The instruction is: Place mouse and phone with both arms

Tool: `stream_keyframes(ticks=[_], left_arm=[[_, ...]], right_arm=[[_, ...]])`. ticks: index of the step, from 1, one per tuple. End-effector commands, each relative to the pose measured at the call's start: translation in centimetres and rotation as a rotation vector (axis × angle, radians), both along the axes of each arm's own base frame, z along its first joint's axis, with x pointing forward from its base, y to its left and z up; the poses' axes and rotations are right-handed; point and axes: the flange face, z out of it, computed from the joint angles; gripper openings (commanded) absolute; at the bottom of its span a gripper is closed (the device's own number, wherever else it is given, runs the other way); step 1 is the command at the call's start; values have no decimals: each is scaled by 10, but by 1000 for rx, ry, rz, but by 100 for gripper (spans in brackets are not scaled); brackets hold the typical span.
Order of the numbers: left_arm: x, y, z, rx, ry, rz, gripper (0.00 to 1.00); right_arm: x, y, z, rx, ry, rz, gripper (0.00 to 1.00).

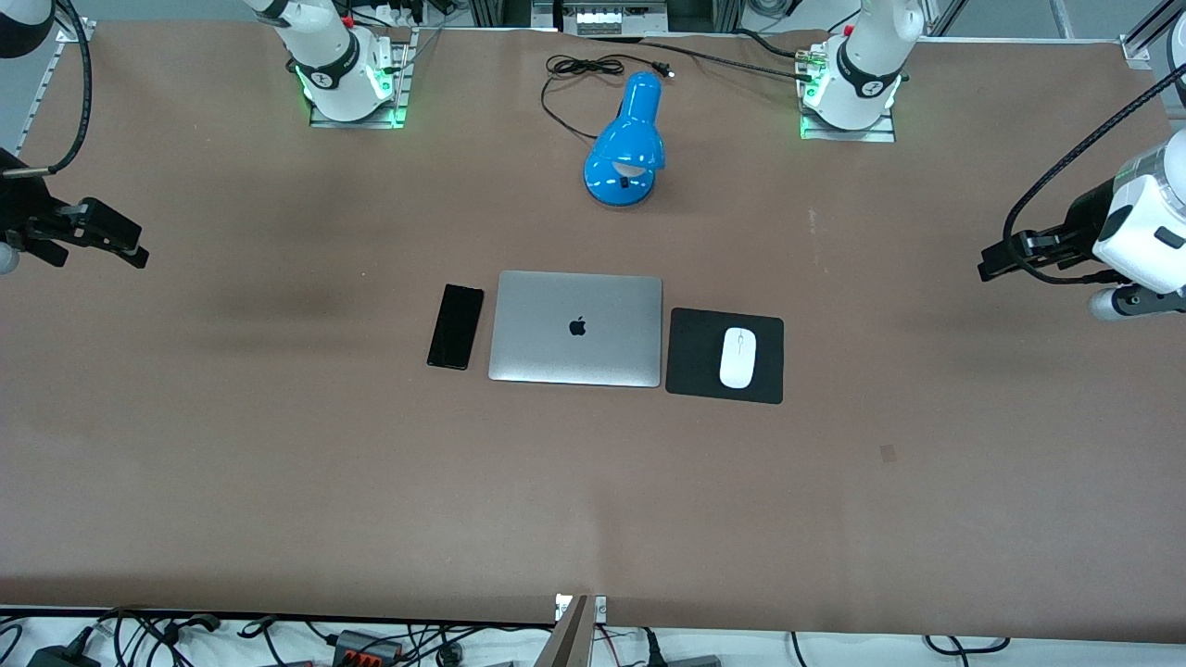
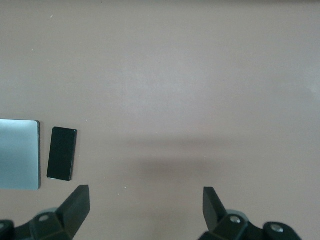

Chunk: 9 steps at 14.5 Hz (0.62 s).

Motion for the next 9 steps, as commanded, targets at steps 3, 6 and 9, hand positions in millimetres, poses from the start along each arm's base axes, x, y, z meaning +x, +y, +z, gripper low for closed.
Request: stream_keyframes(ticks=[3, 6, 9], left_arm=[[-7, -1, 3, 5, -4, -4, 100], [-7, -1, 3, 5, -4, -4, 100], [-7, 0, 3, 5, -4, -2, 100]], right_arm=[[-13, -1, 3, 0, 13, 12, 100], [-15, -1, 7, 0, 9, 10, 100], [-19, -1, 11, 1, 12, 12, 100]])
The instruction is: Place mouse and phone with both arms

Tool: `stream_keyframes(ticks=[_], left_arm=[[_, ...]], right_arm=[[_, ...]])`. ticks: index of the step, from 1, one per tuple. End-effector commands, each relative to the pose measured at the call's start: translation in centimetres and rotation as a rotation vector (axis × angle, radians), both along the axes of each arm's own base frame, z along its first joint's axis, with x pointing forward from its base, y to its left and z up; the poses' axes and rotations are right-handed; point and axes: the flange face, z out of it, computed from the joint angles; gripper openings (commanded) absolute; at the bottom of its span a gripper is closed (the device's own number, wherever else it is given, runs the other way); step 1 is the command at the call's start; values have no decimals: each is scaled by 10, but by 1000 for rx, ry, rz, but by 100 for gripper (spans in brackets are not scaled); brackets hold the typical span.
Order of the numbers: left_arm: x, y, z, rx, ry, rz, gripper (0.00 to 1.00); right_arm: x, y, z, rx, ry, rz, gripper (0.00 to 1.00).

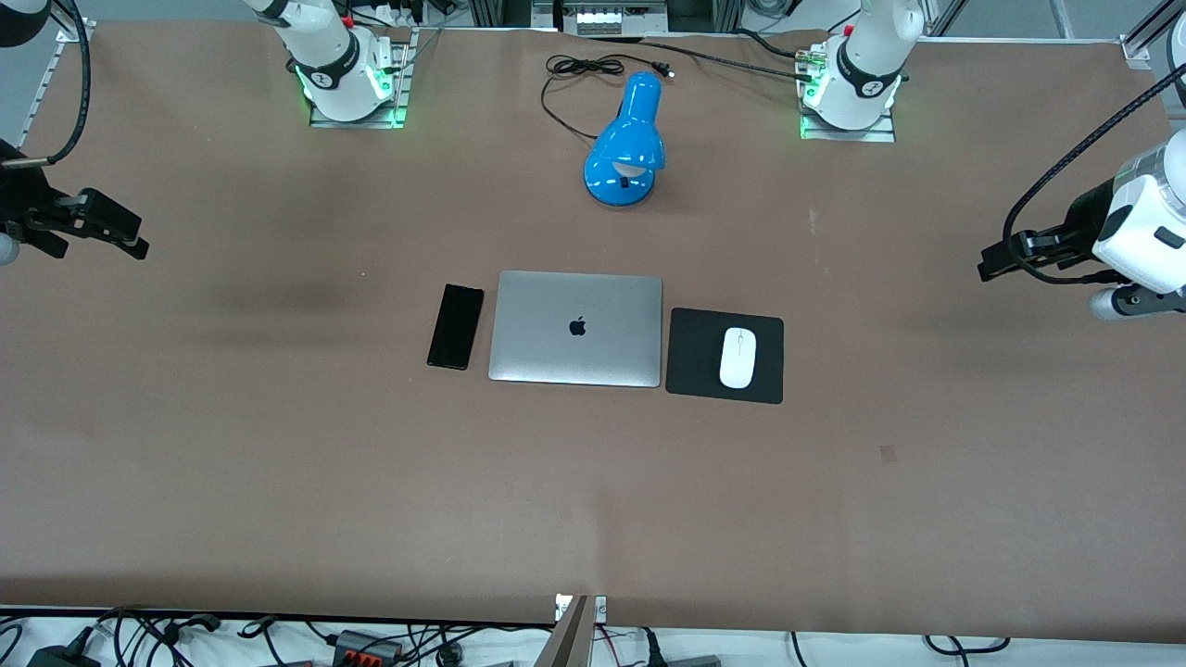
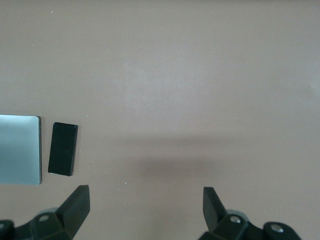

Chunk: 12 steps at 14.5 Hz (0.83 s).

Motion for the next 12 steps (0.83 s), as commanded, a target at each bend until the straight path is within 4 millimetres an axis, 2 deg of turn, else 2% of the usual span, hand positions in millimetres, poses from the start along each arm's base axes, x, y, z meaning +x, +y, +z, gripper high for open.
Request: stream_keyframes(ticks=[1, 12], left_arm=[[-7, 0, 3, 5, -4, -2, 100], [-7, 0, 4, 5, -4, -4, 100]], right_arm=[[-13, -1, 6, 0, 6, 13, 100], [-15, -2, 9, -3, 7, 16, 100]])
